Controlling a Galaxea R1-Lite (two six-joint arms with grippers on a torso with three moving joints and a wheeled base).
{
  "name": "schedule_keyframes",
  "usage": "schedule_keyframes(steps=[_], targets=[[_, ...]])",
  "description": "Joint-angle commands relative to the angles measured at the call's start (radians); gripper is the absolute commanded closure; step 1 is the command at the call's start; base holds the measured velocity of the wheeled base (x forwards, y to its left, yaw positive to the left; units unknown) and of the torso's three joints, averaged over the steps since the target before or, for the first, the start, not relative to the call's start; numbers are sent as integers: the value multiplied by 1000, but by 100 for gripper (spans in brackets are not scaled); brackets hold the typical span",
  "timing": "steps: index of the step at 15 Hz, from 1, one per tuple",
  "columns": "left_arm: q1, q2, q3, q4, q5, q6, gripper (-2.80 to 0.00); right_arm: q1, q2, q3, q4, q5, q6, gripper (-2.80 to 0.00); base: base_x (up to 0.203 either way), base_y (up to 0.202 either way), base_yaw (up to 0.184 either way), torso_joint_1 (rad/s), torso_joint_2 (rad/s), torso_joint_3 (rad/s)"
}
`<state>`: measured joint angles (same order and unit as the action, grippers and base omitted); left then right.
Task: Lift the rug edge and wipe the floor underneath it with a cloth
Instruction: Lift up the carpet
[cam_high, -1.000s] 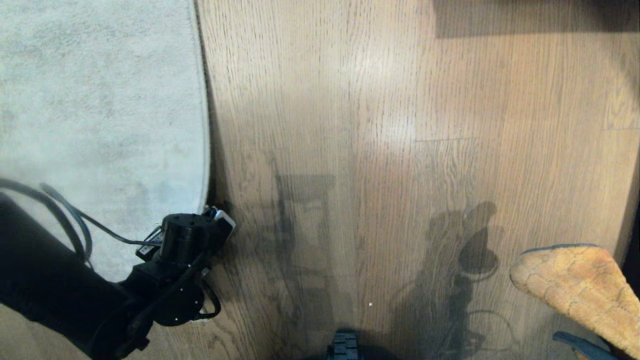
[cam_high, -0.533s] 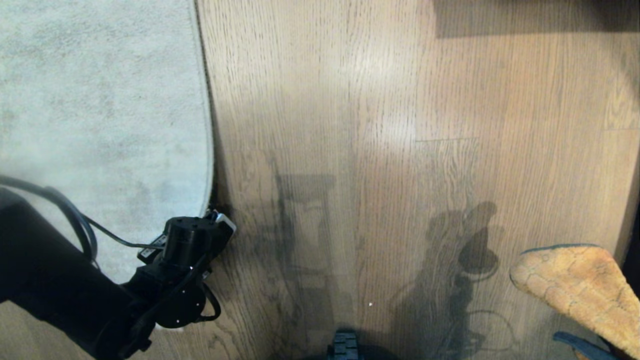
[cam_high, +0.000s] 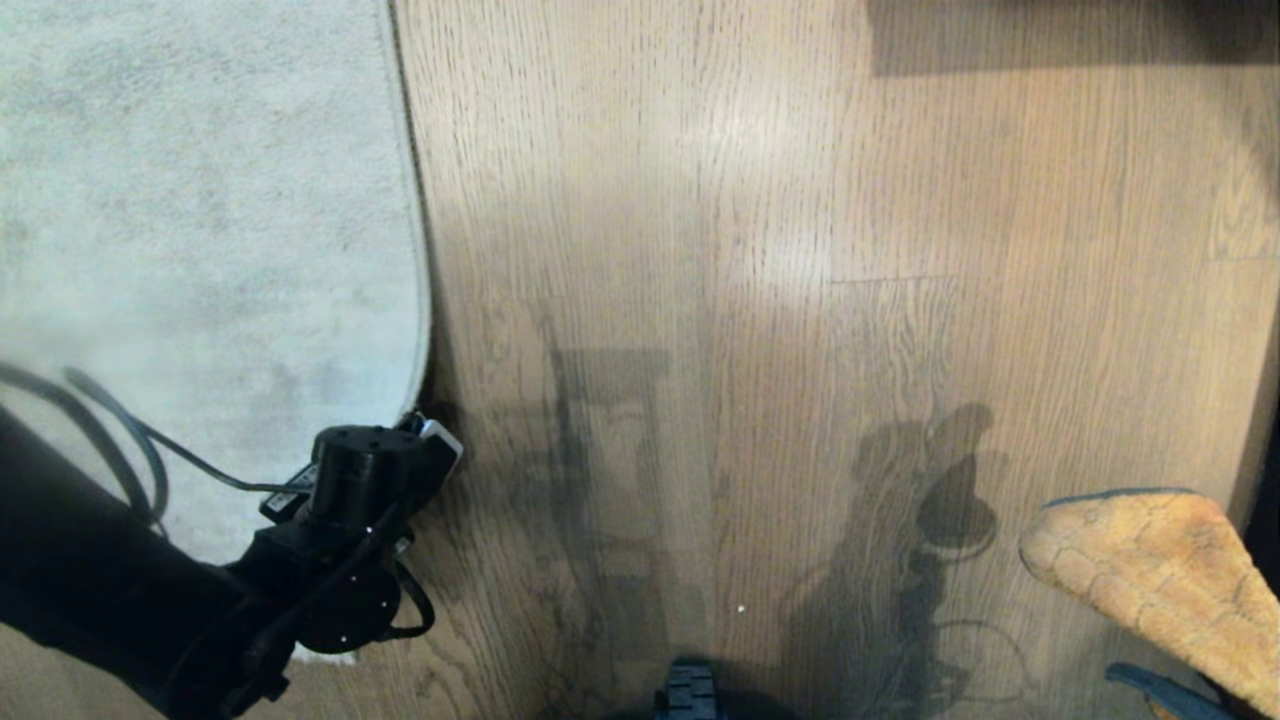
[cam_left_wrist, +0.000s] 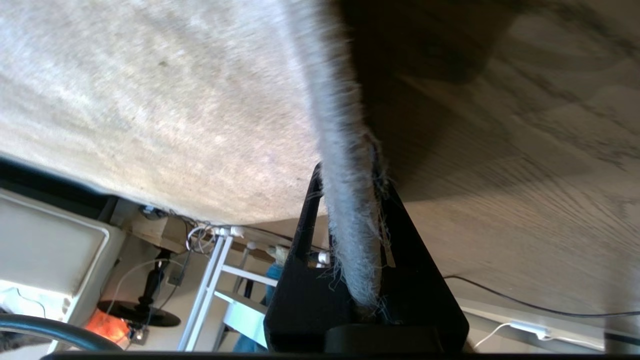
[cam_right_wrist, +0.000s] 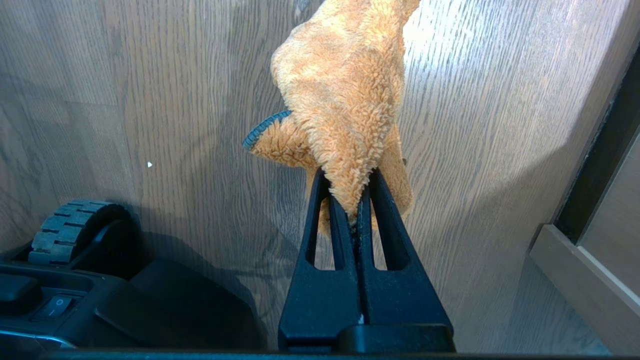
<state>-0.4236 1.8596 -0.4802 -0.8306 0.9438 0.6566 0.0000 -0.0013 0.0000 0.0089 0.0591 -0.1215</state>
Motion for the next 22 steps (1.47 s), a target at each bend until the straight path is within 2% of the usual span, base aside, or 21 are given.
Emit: schedule_keyframes(steps=[1, 10, 17, 20, 22], targets=[[11, -45, -6, -9, 4, 6, 0, 0, 1, 0, 0, 1, -1, 0, 0, 0, 0, 0, 0, 0], [112, -137, -6, -7, -34, 5, 0, 0, 1, 0, -1, 1, -1, 0, 0, 0, 0, 0, 0, 0], [136, -212, -21, 0, -42, 6, 0, 0, 1, 0, 0, 1, -1, 0, 0, 0, 0, 0, 0, 0], [161, -273, -61, 82, -49, 19, 0, 0, 1, 0, 0, 1, -1, 0, 0, 0, 0, 0, 0, 0], [193, -298, -85, 112, -82, 21, 0, 0, 1, 0, -1, 1, -1, 0, 0, 0, 0, 0, 0, 0]])
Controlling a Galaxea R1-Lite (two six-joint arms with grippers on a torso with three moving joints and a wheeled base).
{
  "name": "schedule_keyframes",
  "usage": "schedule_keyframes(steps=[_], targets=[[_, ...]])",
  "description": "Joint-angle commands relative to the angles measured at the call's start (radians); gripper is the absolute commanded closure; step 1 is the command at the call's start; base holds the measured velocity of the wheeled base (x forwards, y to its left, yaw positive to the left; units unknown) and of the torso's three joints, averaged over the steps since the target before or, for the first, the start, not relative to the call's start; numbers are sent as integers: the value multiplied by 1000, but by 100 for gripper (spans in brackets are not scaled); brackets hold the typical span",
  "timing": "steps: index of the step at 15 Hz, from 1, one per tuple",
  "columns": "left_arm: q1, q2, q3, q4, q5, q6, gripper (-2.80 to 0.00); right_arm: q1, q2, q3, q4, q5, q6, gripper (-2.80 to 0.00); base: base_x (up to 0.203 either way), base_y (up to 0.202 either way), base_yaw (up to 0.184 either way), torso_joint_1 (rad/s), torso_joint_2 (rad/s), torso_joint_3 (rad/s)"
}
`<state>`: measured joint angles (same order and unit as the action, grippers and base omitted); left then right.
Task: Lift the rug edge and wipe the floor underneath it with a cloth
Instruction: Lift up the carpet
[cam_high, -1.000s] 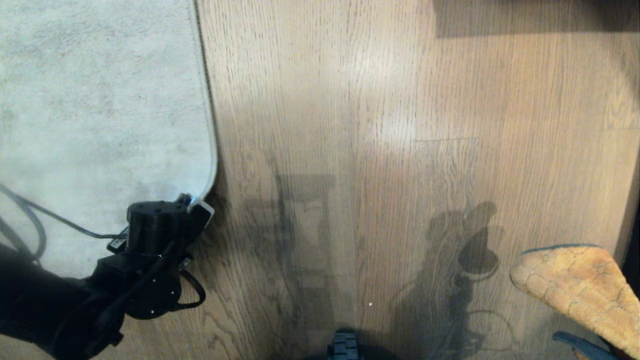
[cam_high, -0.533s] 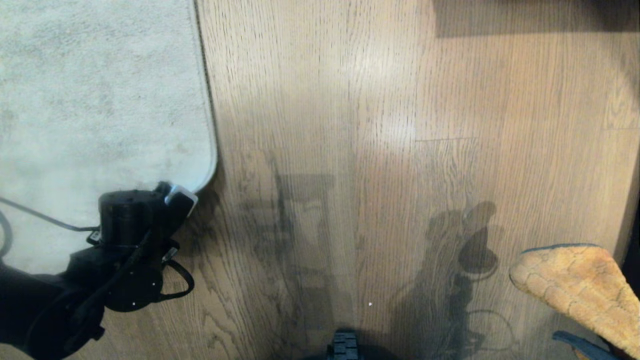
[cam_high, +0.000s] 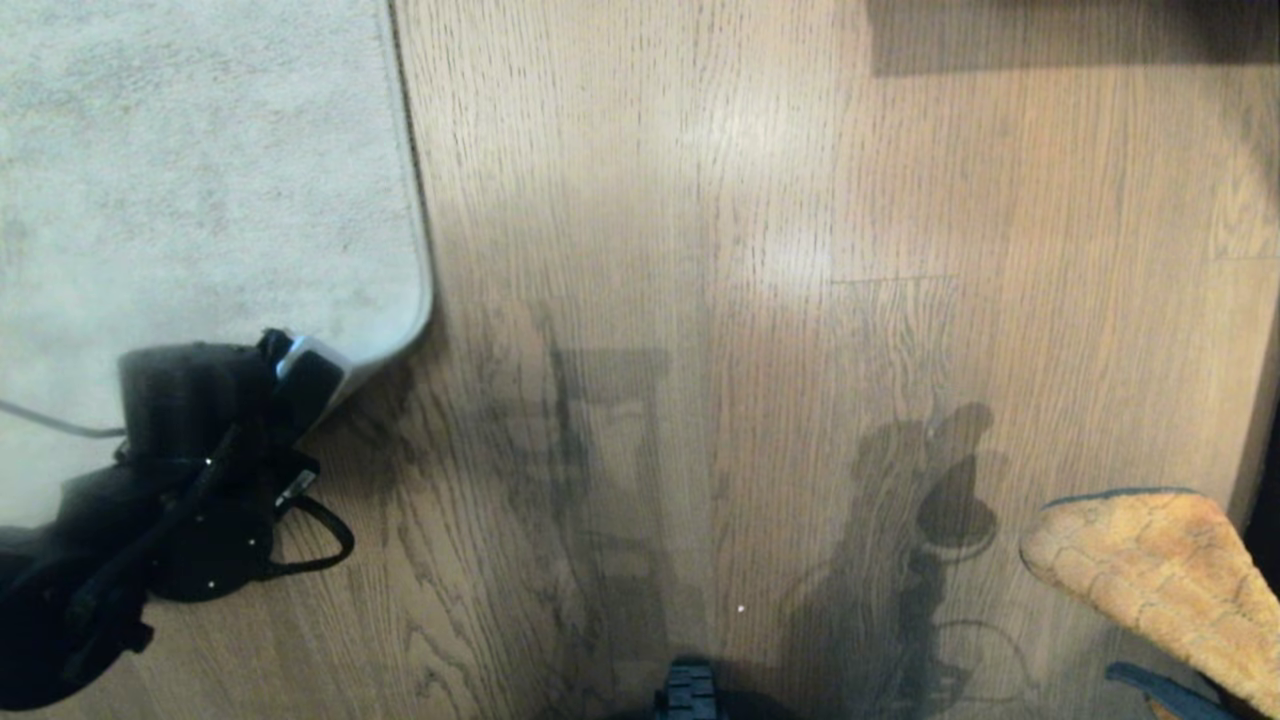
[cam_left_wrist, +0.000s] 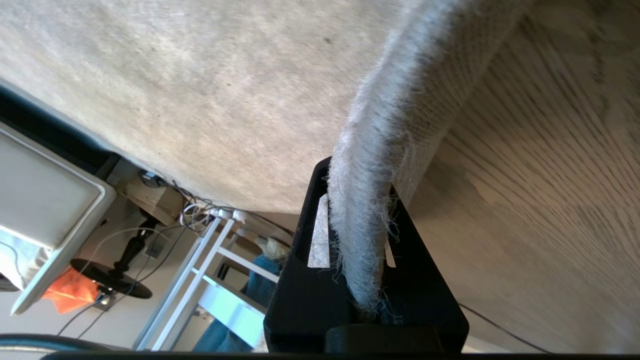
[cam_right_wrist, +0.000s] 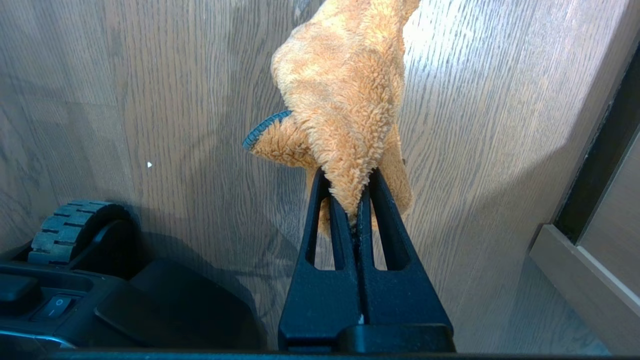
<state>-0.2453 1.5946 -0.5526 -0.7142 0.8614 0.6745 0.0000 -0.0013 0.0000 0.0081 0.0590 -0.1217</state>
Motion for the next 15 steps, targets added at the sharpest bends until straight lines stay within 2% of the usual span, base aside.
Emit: schedule_keyframes(steps=[1, 3, 6, 15], targets=[[27, -40, -22, -2, -12, 9, 0, 0, 1, 0, 1, 1, -1, 0, 0, 0, 0, 0, 0, 0], [56, -53, -33, -3, -37, 17, 0, 0, 1, 0, 0, 1, -1, 0, 0, 0, 0, 0, 0, 0], [104, -63, -42, -3, -112, 21, 0, 0, 1, 0, 1, 1, -1, 0, 0, 0, 0, 0, 0, 0], [118, -76, -36, -14, -119, 16, 0, 0, 1, 0, 0, 1, -1, 0, 0, 0, 0, 0, 0, 0]])
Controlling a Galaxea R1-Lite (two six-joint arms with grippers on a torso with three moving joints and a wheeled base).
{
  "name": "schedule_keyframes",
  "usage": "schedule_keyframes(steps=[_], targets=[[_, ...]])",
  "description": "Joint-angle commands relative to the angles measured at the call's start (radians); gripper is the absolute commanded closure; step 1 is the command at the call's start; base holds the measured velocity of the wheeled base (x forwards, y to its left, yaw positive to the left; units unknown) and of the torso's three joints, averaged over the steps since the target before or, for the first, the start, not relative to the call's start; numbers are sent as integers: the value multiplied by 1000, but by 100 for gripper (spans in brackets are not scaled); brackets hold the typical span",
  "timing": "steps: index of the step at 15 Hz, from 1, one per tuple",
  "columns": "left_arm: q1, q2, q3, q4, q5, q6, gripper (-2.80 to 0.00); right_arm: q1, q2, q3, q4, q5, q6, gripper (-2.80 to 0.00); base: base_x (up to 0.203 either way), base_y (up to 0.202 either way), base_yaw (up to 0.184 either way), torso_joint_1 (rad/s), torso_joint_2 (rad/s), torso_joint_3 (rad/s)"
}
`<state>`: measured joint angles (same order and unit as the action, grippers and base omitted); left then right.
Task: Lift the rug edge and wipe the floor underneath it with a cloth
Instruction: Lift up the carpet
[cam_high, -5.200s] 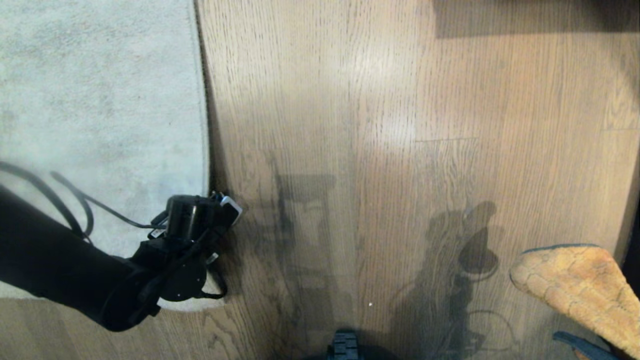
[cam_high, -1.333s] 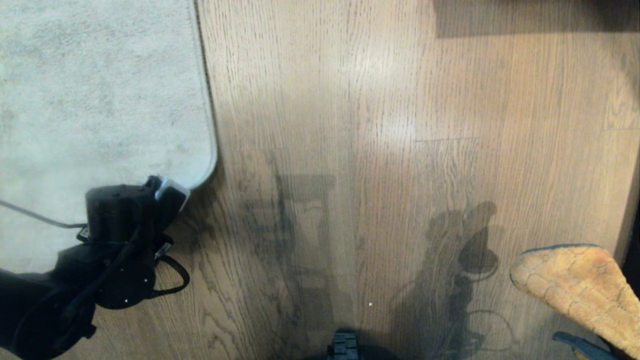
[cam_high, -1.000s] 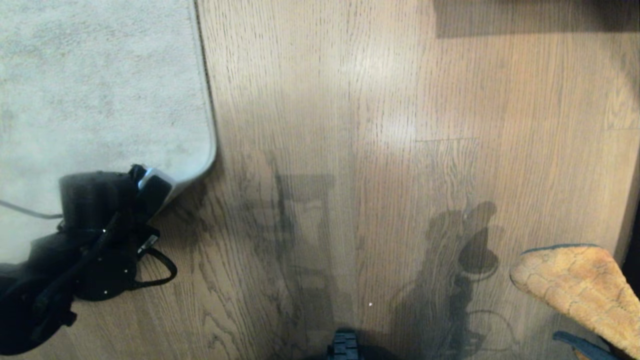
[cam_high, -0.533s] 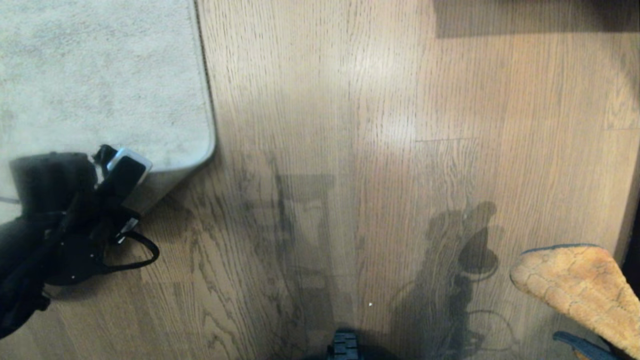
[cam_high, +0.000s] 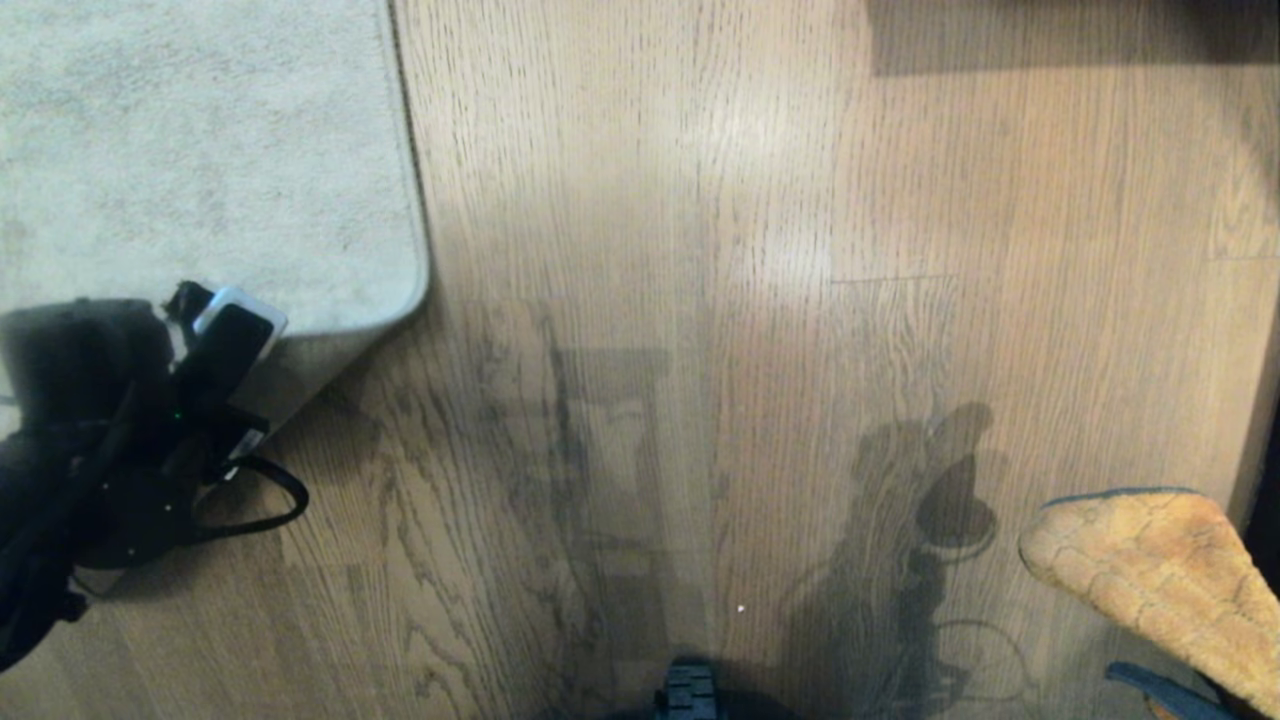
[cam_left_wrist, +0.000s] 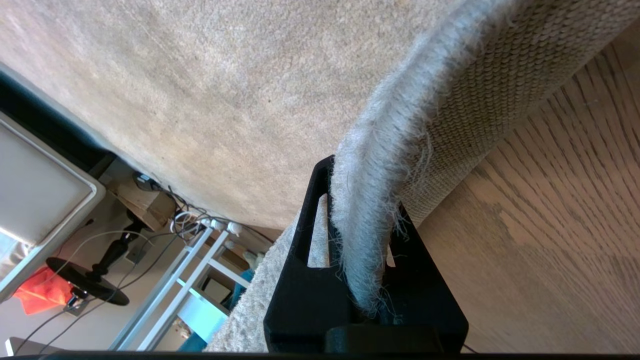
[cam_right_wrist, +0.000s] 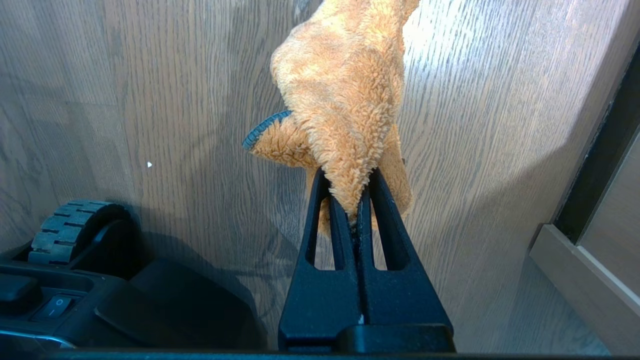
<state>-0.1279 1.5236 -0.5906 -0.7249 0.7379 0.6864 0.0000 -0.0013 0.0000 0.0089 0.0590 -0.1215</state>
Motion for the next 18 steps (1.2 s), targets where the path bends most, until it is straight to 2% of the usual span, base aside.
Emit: schedule_keyframes(steps=[1, 18], targets=[[5, -5, 3, -4, 5, 4, 0, 0, 1, 0, -1, 1, -1, 0, 0, 0, 0, 0, 0, 0], [5, -20, 56, -7, 5, -1, 0, 0, 1, 0, 0, 1, -1, 0, 0, 0, 0, 0, 0, 0]])
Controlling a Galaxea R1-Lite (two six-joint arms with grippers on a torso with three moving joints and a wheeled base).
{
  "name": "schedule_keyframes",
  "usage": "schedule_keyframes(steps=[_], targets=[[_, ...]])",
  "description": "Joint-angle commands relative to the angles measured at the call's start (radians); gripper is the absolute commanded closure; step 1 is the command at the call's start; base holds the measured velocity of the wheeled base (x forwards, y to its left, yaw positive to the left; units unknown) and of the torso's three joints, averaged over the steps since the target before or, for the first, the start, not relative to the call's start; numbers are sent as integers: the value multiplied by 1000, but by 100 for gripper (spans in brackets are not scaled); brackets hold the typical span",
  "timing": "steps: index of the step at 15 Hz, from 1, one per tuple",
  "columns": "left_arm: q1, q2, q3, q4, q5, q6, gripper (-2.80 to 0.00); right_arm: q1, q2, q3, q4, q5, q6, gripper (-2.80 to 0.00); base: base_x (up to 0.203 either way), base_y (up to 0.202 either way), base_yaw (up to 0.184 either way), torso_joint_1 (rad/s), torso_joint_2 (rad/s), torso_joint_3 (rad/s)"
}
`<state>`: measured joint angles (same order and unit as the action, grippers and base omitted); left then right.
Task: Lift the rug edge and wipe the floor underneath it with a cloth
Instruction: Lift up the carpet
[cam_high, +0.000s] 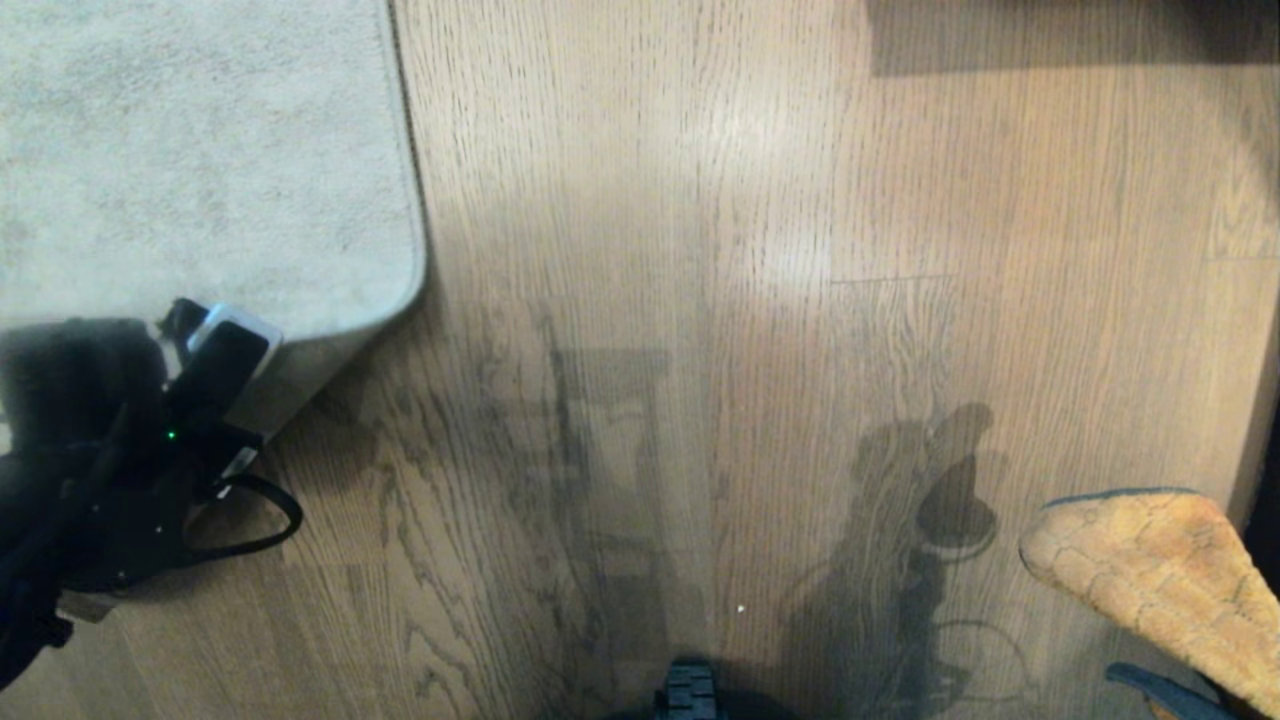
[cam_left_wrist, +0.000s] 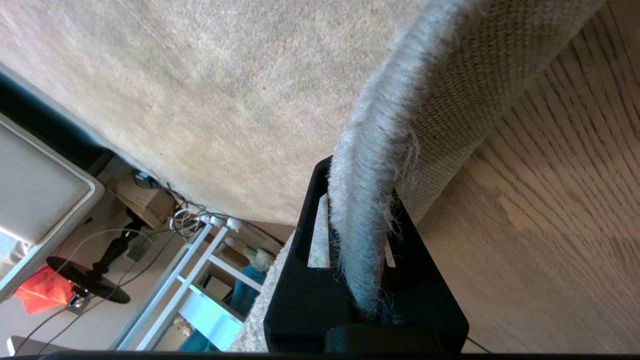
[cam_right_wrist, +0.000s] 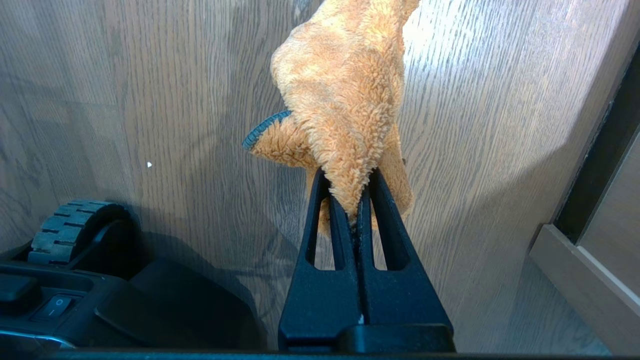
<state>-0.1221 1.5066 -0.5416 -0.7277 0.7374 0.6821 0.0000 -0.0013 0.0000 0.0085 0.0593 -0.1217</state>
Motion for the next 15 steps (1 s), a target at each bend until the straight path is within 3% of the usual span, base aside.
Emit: schedule_keyframes(steps=[1, 13, 15], targets=[[-1, -10, 18, -4, 5, 4, 0, 0, 1, 0, 0, 1, -1, 0, 0, 0, 0, 0, 0, 0], [-1, -11, 26, -7, 5, 4, 0, 0, 1, 0, 0, 1, -1, 0, 0, 0, 0, 0, 0, 0], [-2, -11, 26, -7, 5, 4, 0, 0, 1, 0, 1, 1, -1, 0, -1, 120, -5, -1, 5, 6]])
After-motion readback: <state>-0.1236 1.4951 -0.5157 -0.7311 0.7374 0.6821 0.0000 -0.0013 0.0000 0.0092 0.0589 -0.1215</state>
